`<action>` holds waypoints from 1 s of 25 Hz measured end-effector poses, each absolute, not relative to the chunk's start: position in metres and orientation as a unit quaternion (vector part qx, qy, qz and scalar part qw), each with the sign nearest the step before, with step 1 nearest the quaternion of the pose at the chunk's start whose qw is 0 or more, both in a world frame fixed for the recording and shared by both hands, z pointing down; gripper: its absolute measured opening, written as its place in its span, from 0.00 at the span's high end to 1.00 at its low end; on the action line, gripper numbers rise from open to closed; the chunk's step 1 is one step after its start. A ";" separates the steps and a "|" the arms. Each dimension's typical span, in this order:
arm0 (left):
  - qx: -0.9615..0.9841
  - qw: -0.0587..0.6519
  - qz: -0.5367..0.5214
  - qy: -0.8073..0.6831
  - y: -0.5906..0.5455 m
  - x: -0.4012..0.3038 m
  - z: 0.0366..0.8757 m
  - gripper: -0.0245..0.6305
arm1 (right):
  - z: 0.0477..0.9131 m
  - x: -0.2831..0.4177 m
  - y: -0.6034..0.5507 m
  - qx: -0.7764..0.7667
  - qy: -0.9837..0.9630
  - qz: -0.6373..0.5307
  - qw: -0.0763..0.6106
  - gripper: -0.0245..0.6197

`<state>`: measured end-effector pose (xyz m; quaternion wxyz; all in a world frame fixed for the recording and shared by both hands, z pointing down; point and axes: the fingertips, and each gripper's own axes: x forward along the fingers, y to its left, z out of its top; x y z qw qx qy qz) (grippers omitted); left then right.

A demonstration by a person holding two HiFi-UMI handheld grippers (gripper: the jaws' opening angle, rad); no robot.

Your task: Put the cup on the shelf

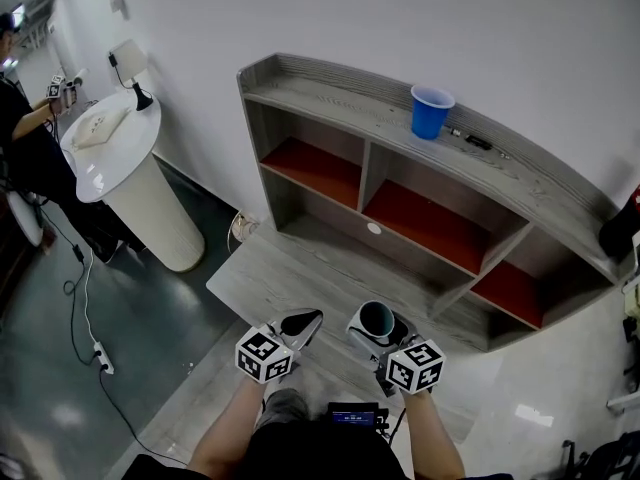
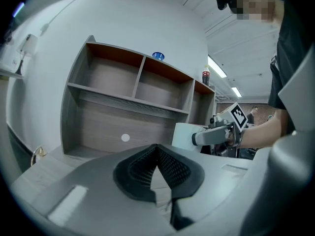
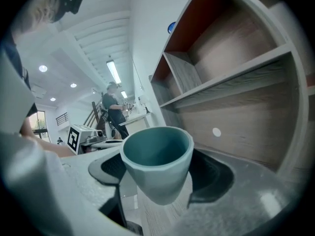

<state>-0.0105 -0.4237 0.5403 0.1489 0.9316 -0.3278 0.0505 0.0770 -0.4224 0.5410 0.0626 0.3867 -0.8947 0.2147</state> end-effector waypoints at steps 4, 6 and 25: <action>0.931 0.149 0.055 -0.330 -0.437 -0.010 0.547 0.97 | 0.554 0.077 -0.444 0.388 -0.893 0.212 0.079 0.38; 0.930 0.148 0.049 -0.334 -0.451 -0.013 0.549 0.97 | 0.558 0.075 -0.460 0.391 -0.893 0.206 0.085 0.38; 0.932 0.114 0.055 -0.341 -0.592 0.003 0.622 0.96 | 0.651 0.074 -0.609 0.458 -0.863 0.174 0.122 0.38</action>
